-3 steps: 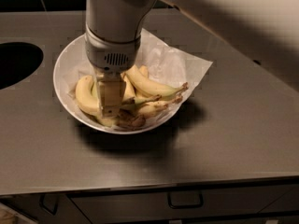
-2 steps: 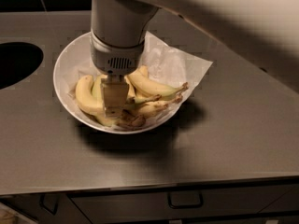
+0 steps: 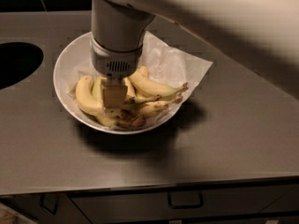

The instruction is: Pick banana from white bowl

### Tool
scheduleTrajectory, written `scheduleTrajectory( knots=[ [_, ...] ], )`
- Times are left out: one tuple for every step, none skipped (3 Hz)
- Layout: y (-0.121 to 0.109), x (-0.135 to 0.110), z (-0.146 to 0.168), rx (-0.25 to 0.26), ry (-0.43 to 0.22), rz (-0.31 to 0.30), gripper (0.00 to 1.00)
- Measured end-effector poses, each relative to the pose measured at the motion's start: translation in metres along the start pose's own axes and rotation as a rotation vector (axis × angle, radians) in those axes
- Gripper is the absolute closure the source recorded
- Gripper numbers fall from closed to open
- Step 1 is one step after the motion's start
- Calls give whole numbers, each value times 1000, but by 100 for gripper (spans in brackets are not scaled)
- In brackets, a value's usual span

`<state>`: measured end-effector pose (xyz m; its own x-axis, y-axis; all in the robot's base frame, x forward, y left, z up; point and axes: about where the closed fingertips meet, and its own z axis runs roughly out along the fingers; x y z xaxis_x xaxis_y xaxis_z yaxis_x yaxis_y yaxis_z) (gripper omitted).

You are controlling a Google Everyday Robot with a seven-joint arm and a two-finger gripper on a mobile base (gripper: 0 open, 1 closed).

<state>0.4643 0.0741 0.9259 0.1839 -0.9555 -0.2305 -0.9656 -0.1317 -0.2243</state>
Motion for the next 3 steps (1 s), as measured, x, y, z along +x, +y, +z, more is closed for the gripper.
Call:
scheduleTrajectory(
  knots=[
    [-4, -12, 1, -1, -10, -31, 36],
    [-4, -12, 1, -1, -10, -32, 36],
    [-2, -15, 0, -3, -13, -35, 40]
  ],
)
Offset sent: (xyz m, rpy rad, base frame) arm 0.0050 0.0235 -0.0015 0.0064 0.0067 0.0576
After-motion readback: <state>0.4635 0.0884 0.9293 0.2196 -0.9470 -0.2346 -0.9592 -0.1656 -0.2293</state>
